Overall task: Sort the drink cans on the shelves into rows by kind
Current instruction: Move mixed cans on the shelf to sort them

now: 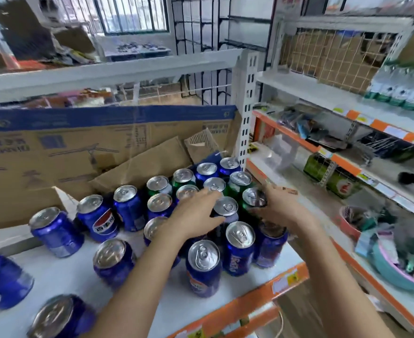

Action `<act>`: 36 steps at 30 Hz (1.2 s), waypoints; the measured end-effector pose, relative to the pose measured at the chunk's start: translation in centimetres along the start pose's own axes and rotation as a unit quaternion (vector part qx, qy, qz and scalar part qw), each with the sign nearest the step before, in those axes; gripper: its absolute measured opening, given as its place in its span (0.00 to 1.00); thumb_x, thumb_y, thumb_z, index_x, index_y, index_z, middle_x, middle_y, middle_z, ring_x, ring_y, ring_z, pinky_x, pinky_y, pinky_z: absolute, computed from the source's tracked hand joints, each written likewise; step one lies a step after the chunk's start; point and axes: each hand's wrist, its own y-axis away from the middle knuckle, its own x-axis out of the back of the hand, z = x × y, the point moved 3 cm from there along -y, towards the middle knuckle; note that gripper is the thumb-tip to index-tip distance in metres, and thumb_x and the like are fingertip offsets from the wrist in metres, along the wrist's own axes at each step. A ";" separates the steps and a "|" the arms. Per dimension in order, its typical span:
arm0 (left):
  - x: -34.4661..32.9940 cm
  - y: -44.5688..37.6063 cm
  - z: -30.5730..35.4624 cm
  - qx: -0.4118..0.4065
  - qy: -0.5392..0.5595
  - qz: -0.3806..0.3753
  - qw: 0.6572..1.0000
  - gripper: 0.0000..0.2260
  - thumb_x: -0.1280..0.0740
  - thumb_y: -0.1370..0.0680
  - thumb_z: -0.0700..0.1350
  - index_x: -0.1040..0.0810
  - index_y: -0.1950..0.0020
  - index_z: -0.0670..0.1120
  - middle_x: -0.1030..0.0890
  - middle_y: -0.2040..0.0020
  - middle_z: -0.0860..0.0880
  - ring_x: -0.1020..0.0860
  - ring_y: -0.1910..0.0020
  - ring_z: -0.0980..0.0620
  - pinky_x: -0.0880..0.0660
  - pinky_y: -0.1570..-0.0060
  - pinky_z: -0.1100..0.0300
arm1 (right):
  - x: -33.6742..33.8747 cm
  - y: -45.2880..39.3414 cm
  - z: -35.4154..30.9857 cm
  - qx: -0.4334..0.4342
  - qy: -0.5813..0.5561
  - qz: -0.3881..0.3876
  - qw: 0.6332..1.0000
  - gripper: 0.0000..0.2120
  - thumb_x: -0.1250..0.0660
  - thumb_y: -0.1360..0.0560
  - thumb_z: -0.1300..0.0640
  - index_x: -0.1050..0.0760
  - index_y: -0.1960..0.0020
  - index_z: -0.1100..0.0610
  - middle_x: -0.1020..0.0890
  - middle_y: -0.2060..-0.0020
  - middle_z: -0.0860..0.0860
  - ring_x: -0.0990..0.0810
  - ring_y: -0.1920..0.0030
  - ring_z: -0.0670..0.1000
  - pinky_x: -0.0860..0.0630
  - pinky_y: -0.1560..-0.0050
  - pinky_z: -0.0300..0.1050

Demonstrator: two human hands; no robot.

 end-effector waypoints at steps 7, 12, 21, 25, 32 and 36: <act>-0.2 -1.5 0.9 0.032 0.037 -0.028 0.998 0.23 0.31 0.27 0.57 0.29 0.36 0.49 0.28 0.42 0.52 0.29 0.40 0.51 0.30 0.44 0.57 | -0.6 -1.7 0.3 0.018 -0.035 -0.045 0.998 0.31 0.27 0.32 0.45 0.35 0.38 0.60 0.25 0.41 0.57 0.26 0.43 0.57 0.31 0.53 0.44; -0.2 -2.1 0.6 0.049 0.109 0.031 0.992 0.19 0.24 0.33 0.55 0.24 0.48 0.49 0.23 0.52 0.53 0.26 0.52 0.55 0.28 0.52 0.58 | -0.2 -1.9 0.7 0.043 -0.054 -0.025 0.997 0.32 0.25 0.38 0.42 0.31 0.42 0.55 0.22 0.45 0.54 0.23 0.48 0.54 0.25 0.51 0.48; 4.3 0.5 1.9 0.093 0.231 0.239 0.939 0.17 0.22 0.37 0.56 0.23 0.52 0.56 0.23 0.50 0.53 0.24 0.52 0.56 0.28 0.52 0.59 | 5.1 -0.1 -0.9 0.141 -0.114 0.040 0.983 0.22 0.28 0.40 0.42 0.29 0.53 0.52 0.20 0.59 0.48 0.21 0.58 0.52 0.22 0.55 0.53; 7.4 5.0 2.2 0.120 0.245 0.339 0.900 0.18 0.22 0.39 0.58 0.23 0.54 0.58 0.22 0.51 0.52 0.23 0.52 0.54 0.25 0.50 0.55 | 6.5 1.7 -3.6 0.212 -0.199 0.059 0.955 0.20 0.26 0.36 0.46 0.29 0.50 0.51 0.21 0.59 0.45 0.21 0.59 0.48 0.22 0.57 0.51; 8.9 17.4 1.2 0.228 0.274 0.514 0.781 0.16 0.21 0.36 0.49 0.23 0.54 0.50 0.20 0.59 0.53 0.22 0.60 0.58 0.25 0.59 0.60 | 4.3 5.3 -12.4 0.348 -0.274 0.027 0.896 0.21 0.27 0.33 0.45 0.32 0.48 0.52 0.27 0.61 0.37 0.29 0.62 0.36 0.32 0.67 0.29; 8.1 26.1 -0.3 0.277 0.268 0.579 0.718 0.17 0.23 0.38 0.55 0.24 0.55 0.54 0.21 0.57 0.56 0.23 0.61 0.63 0.29 0.63 0.71 | 1.3 9.0 -18.5 0.415 -0.301 -0.020 0.858 0.20 0.26 0.34 0.46 0.31 0.49 0.50 0.25 0.61 0.37 0.27 0.62 0.34 0.32 0.65 0.25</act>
